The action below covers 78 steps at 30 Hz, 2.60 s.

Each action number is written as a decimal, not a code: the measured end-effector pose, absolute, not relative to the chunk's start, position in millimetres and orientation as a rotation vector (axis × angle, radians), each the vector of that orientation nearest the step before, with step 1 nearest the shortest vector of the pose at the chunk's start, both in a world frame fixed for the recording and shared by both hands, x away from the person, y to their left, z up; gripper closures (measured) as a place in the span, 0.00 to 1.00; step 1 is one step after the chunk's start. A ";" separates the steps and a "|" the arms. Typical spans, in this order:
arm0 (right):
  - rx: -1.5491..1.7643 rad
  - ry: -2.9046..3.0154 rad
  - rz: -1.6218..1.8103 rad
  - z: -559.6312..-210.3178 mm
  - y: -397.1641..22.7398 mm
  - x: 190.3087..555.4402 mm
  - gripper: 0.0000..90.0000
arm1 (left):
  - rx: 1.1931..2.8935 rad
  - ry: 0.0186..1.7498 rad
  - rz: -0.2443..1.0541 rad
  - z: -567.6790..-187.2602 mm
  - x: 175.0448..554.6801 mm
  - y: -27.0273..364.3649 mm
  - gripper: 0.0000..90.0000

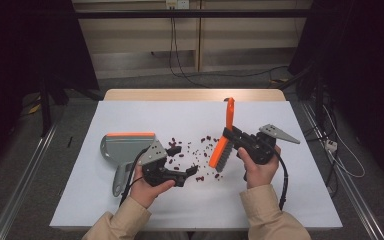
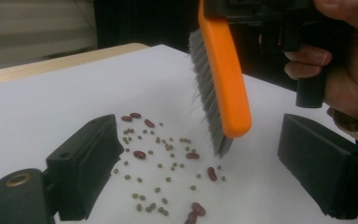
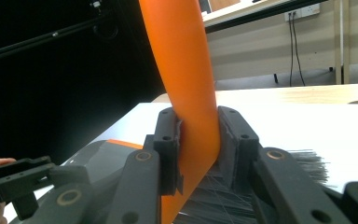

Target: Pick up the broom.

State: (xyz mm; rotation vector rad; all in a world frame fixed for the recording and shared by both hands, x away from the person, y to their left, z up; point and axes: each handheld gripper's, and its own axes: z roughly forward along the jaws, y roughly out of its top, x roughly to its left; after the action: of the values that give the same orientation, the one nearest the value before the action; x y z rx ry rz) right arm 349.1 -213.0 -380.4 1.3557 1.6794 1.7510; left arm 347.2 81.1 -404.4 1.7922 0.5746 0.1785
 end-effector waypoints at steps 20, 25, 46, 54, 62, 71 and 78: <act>1.262 1.788 1.732 -378.3 -165.1 354.6 0.79 | 1.842 0.624 0.147 -413.5 351.0 63.2 0.52; 1.240 1.799 1.742 -377.2 -159.0 353.5 0.79 | 1.847 0.635 0.141 -415.2 350.9 63.0 0.63; 1.238 1.765 1.704 -374.4 -146.3 352.3 0.56 | 1.836 0.725 0.269 -413.0 349.5 76.9 0.79; 1.307 1.777 1.671 -376.9 -134.3 352.1 0.31 | 1.820 0.763 0.311 -412.1 350.3 80.6 0.79; 1.441 1.784 1.645 -384.2 -119.0 353.9 0.30 | 1.810 0.759 0.375 -409.8 346.4 79.3 0.79; 1.587 1.747 1.697 -387.9 -110.9 356.8 0.34 | 1.783 0.679 0.470 -399.5 333.3 72.8 0.77; 1.688 1.702 1.789 -384.3 -118.3 355.6 0.53 | 1.794 0.624 0.514 -395.1 326.3 65.1 0.73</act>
State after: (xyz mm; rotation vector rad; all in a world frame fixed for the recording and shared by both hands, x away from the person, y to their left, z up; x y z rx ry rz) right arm 355.6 -118.3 -384.3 1.6877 1.7023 1.7889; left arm 326.3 65.1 -395.1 1.7936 0.6240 0.5139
